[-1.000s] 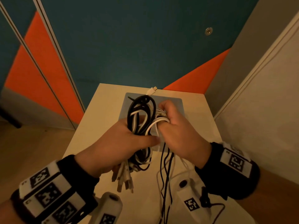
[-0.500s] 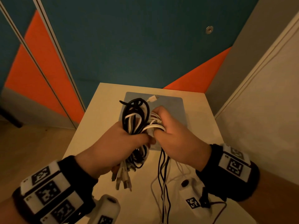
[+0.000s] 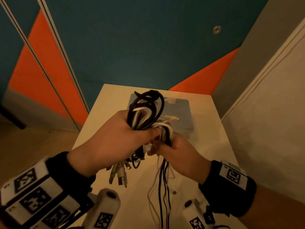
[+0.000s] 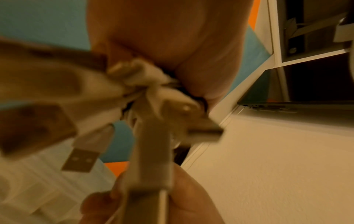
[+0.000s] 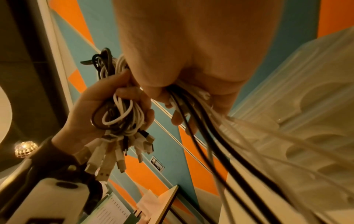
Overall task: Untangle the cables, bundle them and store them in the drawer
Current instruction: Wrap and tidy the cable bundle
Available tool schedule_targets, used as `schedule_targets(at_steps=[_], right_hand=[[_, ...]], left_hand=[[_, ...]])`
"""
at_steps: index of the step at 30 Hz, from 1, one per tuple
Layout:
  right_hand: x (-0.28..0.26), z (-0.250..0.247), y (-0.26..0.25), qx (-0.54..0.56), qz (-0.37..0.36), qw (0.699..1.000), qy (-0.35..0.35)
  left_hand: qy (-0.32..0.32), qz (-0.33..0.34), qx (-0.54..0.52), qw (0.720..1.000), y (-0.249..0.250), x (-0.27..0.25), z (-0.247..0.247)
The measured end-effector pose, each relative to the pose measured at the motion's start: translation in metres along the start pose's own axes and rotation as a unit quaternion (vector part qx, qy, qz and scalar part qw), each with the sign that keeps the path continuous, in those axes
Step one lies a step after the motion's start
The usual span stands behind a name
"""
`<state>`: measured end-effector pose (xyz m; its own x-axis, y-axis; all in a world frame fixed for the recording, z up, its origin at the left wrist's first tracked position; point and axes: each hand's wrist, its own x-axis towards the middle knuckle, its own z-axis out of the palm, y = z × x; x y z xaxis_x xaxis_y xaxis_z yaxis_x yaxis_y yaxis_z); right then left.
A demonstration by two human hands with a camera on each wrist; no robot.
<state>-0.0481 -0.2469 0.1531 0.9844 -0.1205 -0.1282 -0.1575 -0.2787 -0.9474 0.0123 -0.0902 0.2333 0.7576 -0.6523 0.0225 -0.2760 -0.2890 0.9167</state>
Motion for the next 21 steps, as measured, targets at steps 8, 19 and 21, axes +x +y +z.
schedule_targets(at_steps=[8,19,21], right_hand=[[0.003,-0.009,-0.039,0.206,0.003,0.972,0.112],[0.003,-0.007,-0.066,0.381,-0.034,0.915,0.129],[0.004,-0.006,-0.063,0.385,-0.043,0.917,0.095]], left_hand=[[0.050,-0.017,-0.055,0.997,-0.012,-0.001,-0.001],[-0.032,0.090,-0.050,0.994,-0.015,0.009,0.038],[-0.029,0.085,-0.063,0.994,-0.021,0.011,0.041]])
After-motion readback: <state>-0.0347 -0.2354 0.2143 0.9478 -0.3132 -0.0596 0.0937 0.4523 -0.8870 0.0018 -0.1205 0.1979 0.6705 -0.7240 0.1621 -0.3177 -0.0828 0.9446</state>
